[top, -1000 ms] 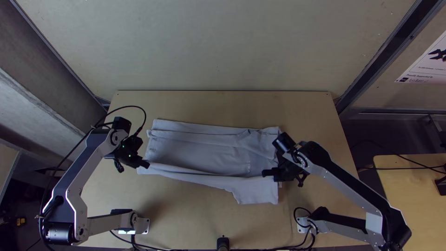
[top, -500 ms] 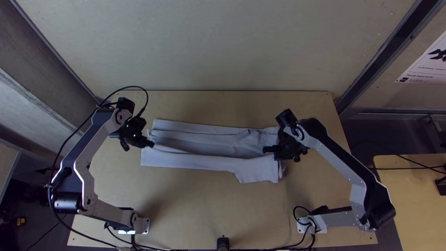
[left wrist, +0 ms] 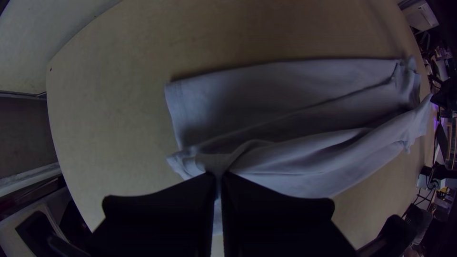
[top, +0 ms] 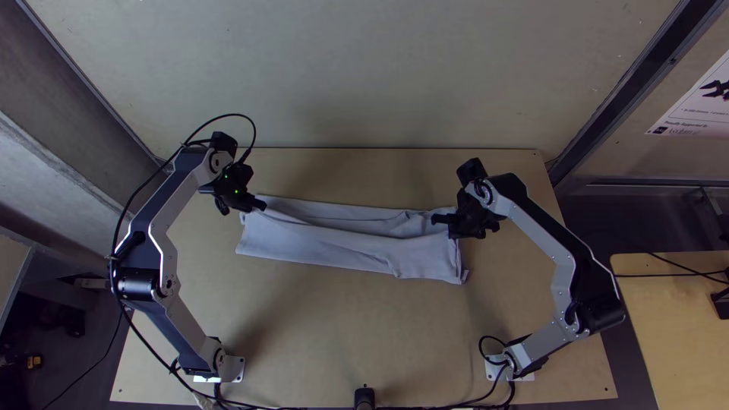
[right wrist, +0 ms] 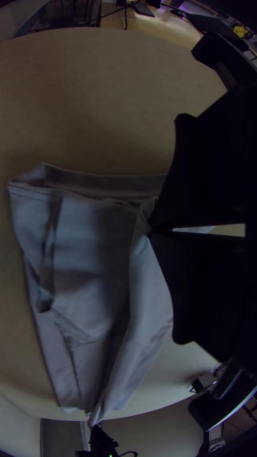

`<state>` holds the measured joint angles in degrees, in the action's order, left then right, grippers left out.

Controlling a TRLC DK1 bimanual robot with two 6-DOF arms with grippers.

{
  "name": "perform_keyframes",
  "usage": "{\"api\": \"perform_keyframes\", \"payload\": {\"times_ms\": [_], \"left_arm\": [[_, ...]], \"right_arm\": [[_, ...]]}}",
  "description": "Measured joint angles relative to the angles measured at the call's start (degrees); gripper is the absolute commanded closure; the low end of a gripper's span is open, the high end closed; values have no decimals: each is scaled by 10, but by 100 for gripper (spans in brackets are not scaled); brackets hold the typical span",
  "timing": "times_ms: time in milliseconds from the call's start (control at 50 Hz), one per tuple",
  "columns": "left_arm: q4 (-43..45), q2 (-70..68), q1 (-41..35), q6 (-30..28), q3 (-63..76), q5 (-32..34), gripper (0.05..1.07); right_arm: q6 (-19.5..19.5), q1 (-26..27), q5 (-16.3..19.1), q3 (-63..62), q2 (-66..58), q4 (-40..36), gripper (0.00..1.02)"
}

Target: Fold the t-shirt

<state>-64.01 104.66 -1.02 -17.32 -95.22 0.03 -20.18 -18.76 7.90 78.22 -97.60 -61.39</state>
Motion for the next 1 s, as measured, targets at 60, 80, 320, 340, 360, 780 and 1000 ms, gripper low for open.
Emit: {"api": "perform_keyframes", "payload": {"times_ms": [60, 80, 320, 340, 360, 780, 1000], "left_arm": [[0, 14, 0, 0, -14, 0, 104], [-1, 19, 0, 0, -17, 0, 104], [5, 58, 4, 3, -45, 0, 44], [7, 61, 4, 5, -45, 0, 25], [9, 64, 5, 7, -45, 0, 11], [32, 76, 48, 34, -44, 55, 9], [59, 26, 112, 34, -12, 159, 9]], "right_arm": [[3, 7, 0, 6, -12, 11, 100], [4, 10, 0, 8, -16, 14, 100], [7, 35, 0, 40, -84, 52, 76], [7, 37, 0, 45, -91, 53, 70], [7, 39, 0, 49, -99, 56, 63], [7, 72, -6, 89, -136, 81, 4], [7, 73, -6, 89, -75, 66, 4]]}}
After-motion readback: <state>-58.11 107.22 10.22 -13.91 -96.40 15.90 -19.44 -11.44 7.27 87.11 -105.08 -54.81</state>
